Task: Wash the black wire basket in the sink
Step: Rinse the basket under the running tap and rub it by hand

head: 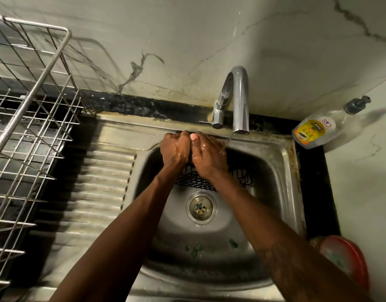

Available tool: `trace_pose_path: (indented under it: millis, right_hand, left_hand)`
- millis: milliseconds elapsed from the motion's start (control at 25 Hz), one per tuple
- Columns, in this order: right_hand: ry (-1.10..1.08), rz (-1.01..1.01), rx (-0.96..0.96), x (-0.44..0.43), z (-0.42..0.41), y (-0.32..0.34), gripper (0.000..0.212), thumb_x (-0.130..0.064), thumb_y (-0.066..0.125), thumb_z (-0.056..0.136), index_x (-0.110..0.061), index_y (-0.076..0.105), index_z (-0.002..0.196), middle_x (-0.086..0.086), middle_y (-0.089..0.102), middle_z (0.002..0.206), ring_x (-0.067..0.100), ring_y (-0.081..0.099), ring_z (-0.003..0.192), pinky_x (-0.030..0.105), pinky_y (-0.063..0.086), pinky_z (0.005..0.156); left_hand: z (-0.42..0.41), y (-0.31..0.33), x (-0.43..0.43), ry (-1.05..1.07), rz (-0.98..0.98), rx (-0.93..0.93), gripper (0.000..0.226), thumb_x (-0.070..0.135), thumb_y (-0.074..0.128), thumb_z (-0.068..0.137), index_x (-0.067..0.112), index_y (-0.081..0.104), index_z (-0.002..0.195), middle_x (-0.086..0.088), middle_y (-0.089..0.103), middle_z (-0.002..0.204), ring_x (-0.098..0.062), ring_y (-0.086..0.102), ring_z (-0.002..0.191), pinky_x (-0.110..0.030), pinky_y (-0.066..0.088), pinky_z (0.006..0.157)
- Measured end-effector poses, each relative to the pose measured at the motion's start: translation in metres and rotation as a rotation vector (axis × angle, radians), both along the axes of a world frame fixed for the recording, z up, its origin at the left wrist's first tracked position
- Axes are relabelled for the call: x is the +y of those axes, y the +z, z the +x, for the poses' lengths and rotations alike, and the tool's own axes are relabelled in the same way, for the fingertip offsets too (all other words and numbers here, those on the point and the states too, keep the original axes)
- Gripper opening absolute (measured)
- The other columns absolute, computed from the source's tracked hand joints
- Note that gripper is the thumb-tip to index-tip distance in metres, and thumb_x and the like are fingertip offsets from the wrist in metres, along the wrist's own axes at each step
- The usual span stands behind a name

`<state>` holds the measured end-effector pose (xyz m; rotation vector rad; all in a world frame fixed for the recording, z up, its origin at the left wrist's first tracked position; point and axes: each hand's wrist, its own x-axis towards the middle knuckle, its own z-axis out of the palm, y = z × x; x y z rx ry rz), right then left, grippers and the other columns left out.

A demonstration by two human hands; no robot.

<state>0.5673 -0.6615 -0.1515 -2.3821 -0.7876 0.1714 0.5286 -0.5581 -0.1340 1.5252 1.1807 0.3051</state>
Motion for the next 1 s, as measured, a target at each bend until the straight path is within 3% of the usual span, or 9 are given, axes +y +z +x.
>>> trace_pose_path:
  millis: [80,160,280,400,520,680,760,880,1000]
  right_hand:
    - [0.085,0.005,-0.018,0.007,-0.002,0.003,0.051,-0.049,0.026,0.107,-0.021,0.068,0.119,0.003,0.071,0.117,0.022,0.064,0.109,0.044,0.045,0.102]
    - [0.123,-0.048,0.047,-0.009,0.012,0.003,0.056,-0.058,0.026,0.105,-0.025,0.071,0.115,0.000,0.074,0.105,0.017,0.066,0.096,0.036,0.049,0.090]
    - [-0.099,-0.282,0.171,-0.065,0.044,-0.018,0.081,-0.073,0.011,0.098,-0.019,0.071,0.086,0.005,0.067,0.079,0.020,0.062,0.076,0.030,0.042,0.070]
    - [-0.285,-0.300,0.160,-0.086,0.056,-0.035,0.081,-0.066,0.013,0.103,-0.014,0.070,0.078,0.010,0.070,0.084,0.028,0.064,0.081,0.032,0.040,0.074]
    - [-0.082,-0.175,0.071,-0.057,0.033,-0.019,0.061,-0.058,0.025,0.105,-0.019,0.071,0.092,0.007,0.073,0.094,0.026,0.067,0.089,0.032,0.045,0.080]
    - [0.240,-0.200,-0.044,-0.019,0.001,-0.002,0.045,-0.054,0.036,0.104,-0.023,0.066,0.118,0.004,0.072,0.114,0.024,0.065,0.104,0.039,0.047,0.094]
    - [0.235,-0.287,-0.070,-0.037,0.015,-0.007,0.049,-0.056,0.030,0.106,-0.026,0.068,0.101,0.000,0.073,0.094,0.020,0.067,0.089,0.036,0.050,0.087]
    - [0.143,-0.436,-0.061,-0.089,0.048,-0.017,0.067,-0.070,0.023,0.101,-0.025,0.058,0.065,-0.004,0.058,0.059,0.012,0.057,0.059,0.034,0.048,0.073]
    - [0.133,-0.515,-0.140,-0.098,0.054,-0.016,0.077,-0.076,0.022,0.097,-0.019,0.051,0.054,-0.003,0.052,0.050,0.013,0.051,0.050,0.030,0.038,0.060]
  left_hand:
    - [-0.003,0.000,0.001,0.024,-0.016,-0.002,0.027,0.030,0.058,0.085,0.009,0.068,0.071,-0.005,0.069,0.067,-0.024,0.066,0.066,-0.036,0.056,0.069]
    - [-0.007,0.000,0.000,0.027,-0.033,0.000,0.026,0.030,0.058,0.087,0.012,0.062,0.069,-0.005,0.068,0.069,-0.025,0.066,0.067,-0.039,0.057,0.071]
    - [-0.011,0.002,-0.003,0.014,-0.036,-0.029,0.028,0.027,0.061,0.095,0.020,0.051,0.069,-0.001,0.059,0.069,-0.019,0.058,0.067,-0.039,0.054,0.069]
    - [-0.009,0.002,0.001,-0.041,0.001,-0.037,0.028,0.026,0.060,0.096,0.019,0.052,0.070,0.001,0.054,0.064,-0.014,0.051,0.059,-0.033,0.046,0.059]
    - [-0.006,-0.012,0.005,0.000,-0.068,-0.068,0.027,0.025,0.061,0.094,0.015,0.055,0.069,-0.001,0.056,0.065,-0.016,0.052,0.061,-0.032,0.044,0.059]
    - [-0.018,-0.043,-0.004,0.049,-0.191,-0.064,0.024,0.027,0.065,0.089,0.005,0.073,0.083,-0.002,0.068,0.069,-0.016,0.063,0.062,-0.025,0.047,0.058]
    - [-0.026,-0.056,0.001,0.121,-0.252,-0.063,0.026,0.032,0.071,0.083,0.006,0.074,0.088,-0.003,0.067,0.070,-0.019,0.060,0.065,-0.029,0.047,0.062]
    - [-0.038,-0.067,0.007,0.136,-0.296,-0.155,0.024,0.033,0.073,0.081,0.012,0.073,0.093,-0.014,0.074,0.090,-0.031,0.068,0.084,-0.042,0.056,0.076]
    - [-0.038,-0.073,0.005,-0.005,-0.229,-0.198,0.045,0.053,0.069,0.080,0.010,0.073,0.094,-0.015,0.074,0.091,-0.031,0.071,0.090,-0.047,0.058,0.085]
